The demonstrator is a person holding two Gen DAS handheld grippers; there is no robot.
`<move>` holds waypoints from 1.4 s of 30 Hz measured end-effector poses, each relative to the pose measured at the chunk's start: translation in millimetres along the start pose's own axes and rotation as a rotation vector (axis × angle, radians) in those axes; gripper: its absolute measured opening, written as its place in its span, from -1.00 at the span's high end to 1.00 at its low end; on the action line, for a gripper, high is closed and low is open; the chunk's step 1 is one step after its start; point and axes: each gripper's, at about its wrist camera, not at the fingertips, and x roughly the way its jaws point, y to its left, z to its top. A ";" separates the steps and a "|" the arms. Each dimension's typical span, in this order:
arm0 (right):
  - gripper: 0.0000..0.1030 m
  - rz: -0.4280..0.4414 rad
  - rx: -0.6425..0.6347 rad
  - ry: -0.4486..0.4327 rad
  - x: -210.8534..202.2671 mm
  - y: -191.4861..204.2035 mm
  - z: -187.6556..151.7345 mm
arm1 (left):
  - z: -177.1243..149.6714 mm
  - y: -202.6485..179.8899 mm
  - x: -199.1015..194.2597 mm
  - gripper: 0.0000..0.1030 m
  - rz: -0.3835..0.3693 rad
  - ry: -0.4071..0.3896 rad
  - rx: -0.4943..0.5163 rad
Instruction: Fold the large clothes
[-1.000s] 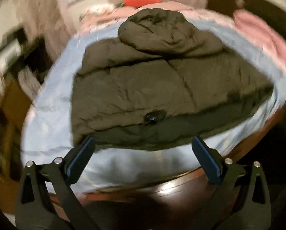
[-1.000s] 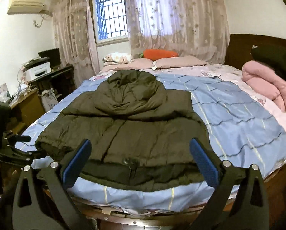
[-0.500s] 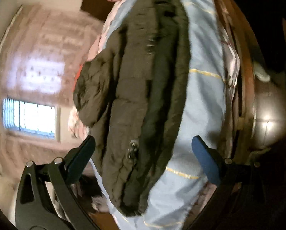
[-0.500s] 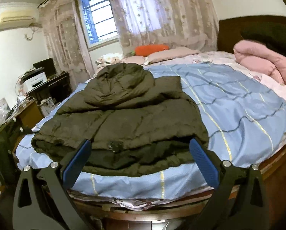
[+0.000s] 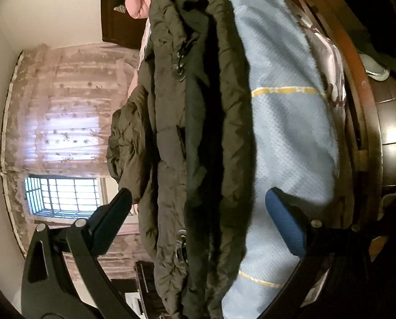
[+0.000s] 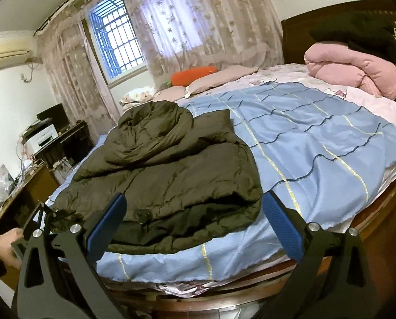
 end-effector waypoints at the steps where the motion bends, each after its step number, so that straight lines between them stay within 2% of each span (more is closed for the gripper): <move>1: -0.97 -0.003 -0.012 0.010 2.5 1.4 -0.5 | -1.6 2.4 0.8 -0.96 -0.001 0.000 -0.008; 3: -0.97 -0.001 -0.033 0.063 13.5 4.2 -3.7 | -8.9 7.0 1.9 -0.96 0.001 0.011 -0.024; 6: -0.97 0.068 0.063 0.171 31.9 -5.3 -7.2 | -23.8 18.4 2.6 -0.96 -0.004 0.044 -0.094; 8: -0.97 0.105 0.153 0.220 41.4 -17.5 -7.9 | -41.5 31.8 5.1 -0.96 -0.035 0.098 -0.211; 11: -0.97 0.204 0.336 0.290 55.5 -39.1 -11.9 | -67.1 65.1 1.9 -0.96 -0.171 0.169 -0.565; 13: -0.97 0.278 0.480 0.335 66.9 -53.1 -18.6 | -99.5 98.1 -3.5 -0.96 -0.341 0.188 -0.978; 14: -0.97 0.293 0.519 0.345 69.8 -55.5 -20.6 | -112.5 106.9 -5.5 -0.96 -0.397 0.181 -1.122; 16: -0.97 0.344 0.616 0.376 79.9 -60.5 -28.2 | -153.8 118.6 -8.9 -0.96 -0.574 0.115 -1.562; 17: -0.97 0.358 0.639 0.385 82.5 -60.7 -29.7 | -168.9 117.9 -7.3 -0.96 -0.655 0.077 -1.734; 20: -0.97 0.422 0.740 0.417 96.5 -61.0 -39.7 | -193.6 98.2 5.1 -0.96 -0.834 -0.035 -2.082; 22: -0.97 0.453 0.817 0.426 105.5 -66.1 -47.4 | -199.7 82.1 18.0 -0.96 -0.902 -0.083 -2.248; 26: -0.97 0.474 0.920 0.420 115.9 -77.8 -61.0 | -216.6 42.3 37.3 -0.96 -0.978 -0.149 -2.548; 28: -0.97 0.492 0.947 0.413 118.6 -78.7 -64.0 | -218.5 29.1 45.6 -0.96 -0.984 -0.171 -2.631; 31: -0.97 0.493 0.939 0.408 120.9 -78.1 -63.2 | -221.8 19.2 47.4 -0.96 -0.964 -0.195 -2.688; 34: -0.97 0.496 0.956 0.404 124.9 -79.9 -63.5 | -214.6 22.8 48.7 -0.96 -0.942 -0.223 -2.691; 38: -0.97 0.519 0.973 0.387 124.9 -80.0 -64.5 | -207.9 27.0 55.6 -0.96 -0.900 -0.215 -2.714; 42: -0.97 0.526 0.964 0.377 125.6 -79.8 -58.7 | -219.0 25.0 53.8 -0.96 -0.879 -0.205 -2.739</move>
